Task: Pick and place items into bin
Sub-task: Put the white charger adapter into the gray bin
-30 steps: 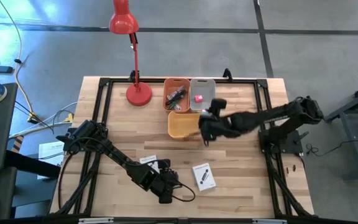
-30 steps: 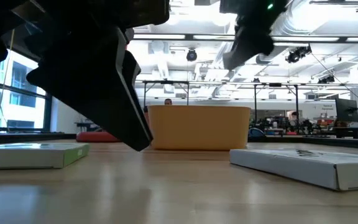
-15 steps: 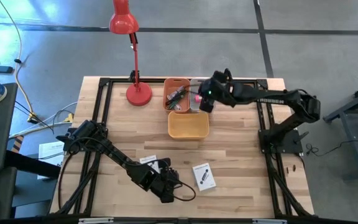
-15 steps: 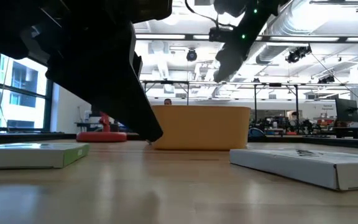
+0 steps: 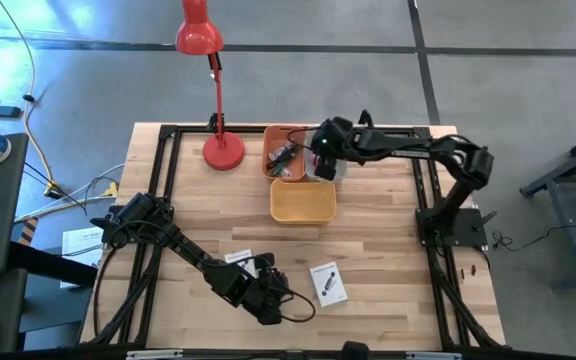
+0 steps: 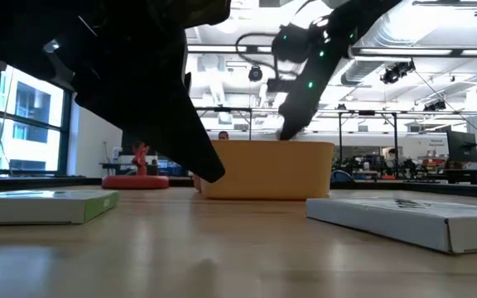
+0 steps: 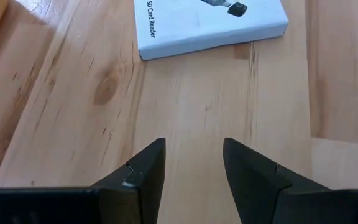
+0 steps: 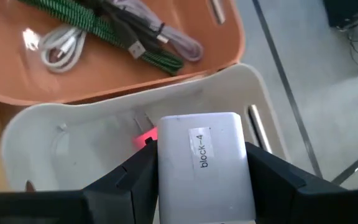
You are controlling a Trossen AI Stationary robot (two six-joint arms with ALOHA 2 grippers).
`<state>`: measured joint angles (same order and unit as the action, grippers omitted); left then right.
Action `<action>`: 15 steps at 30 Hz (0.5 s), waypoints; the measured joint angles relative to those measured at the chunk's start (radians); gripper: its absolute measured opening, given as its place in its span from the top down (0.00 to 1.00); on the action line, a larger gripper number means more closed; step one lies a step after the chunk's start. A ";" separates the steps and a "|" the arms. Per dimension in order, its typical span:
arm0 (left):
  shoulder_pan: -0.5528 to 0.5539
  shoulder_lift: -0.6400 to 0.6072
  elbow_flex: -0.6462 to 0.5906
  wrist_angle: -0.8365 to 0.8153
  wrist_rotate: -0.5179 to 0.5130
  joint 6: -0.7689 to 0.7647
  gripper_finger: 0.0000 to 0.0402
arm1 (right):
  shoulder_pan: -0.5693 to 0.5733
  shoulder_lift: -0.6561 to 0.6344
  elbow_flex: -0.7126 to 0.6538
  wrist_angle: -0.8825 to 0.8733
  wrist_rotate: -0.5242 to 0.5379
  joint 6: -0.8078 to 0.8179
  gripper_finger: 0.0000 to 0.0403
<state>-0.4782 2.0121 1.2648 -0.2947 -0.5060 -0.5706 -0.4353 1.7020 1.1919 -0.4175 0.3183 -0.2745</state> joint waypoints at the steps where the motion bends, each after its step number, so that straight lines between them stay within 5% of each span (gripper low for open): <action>1: 0.000 0.000 0.000 0.000 0.000 -0.006 0.63 | -0.005 0.014 0.000 0.005 0.000 0.000 0.54; 15: 0.001 0.000 0.000 0.001 -0.026 -0.012 0.63 | -0.110 0.080 0.000 -0.015 -0.065 0.073 0.54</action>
<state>-0.4774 2.0121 1.2648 -0.2941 -0.5322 -0.5831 -0.5457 1.7821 1.1919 -0.4325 0.2536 -0.2015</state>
